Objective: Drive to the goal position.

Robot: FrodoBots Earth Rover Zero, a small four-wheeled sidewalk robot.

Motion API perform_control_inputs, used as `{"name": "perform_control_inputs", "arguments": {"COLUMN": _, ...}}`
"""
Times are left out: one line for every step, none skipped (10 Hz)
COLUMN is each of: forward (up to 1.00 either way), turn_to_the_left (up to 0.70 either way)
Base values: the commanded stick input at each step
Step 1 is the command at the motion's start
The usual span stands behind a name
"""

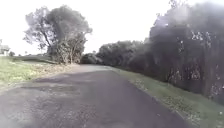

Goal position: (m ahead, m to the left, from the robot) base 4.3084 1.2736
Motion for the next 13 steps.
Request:
{"name": "perform_control_inputs", "arguments": {"forward": 0.08, "turn_to_the_left": 0.0}}
{"name": "perform_control_inputs", "arguments": {"forward": 0.07, "turn_to_the_left": 0.0}}
{"name": "perform_control_inputs", "arguments": {"forward": 0.07, "turn_to_the_left": 0.0}}
{"name": "perform_control_inputs", "arguments": {"forward": 0.08, "turn_to_the_left": 0.0}}
{"name": "perform_control_inputs", "arguments": {"forward": 0.08, "turn_to_the_left": 0.0}}
{"name": "perform_control_inputs", "arguments": {"forward": 0.08, "turn_to_the_left": 0.0}}
{"name": "perform_control_inputs", "arguments": {"forward": 0.08, "turn_to_the_left": 0.0}}
{"name": "perform_control_inputs", "arguments": {"forward": 0.07, "turn_to_the_left": 0.0}}
{"name": "perform_control_inputs", "arguments": {"forward": 0.07, "turn_to_the_left": 0.0}}
{"name": "perform_control_inputs", "arguments": {"forward": 0.07, "turn_to_the_left": 0.0}}
{"name": "perform_control_inputs", "arguments": {"forward": 0.06, "turn_to_the_left": 0.0}}
{"name": "perform_control_inputs", "arguments": {"forward": 0.05, "turn_to_the_left": 0.0}}
{"name": "perform_control_inputs", "arguments": {"forward": 0.04, "turn_to_the_left": 0.0}}
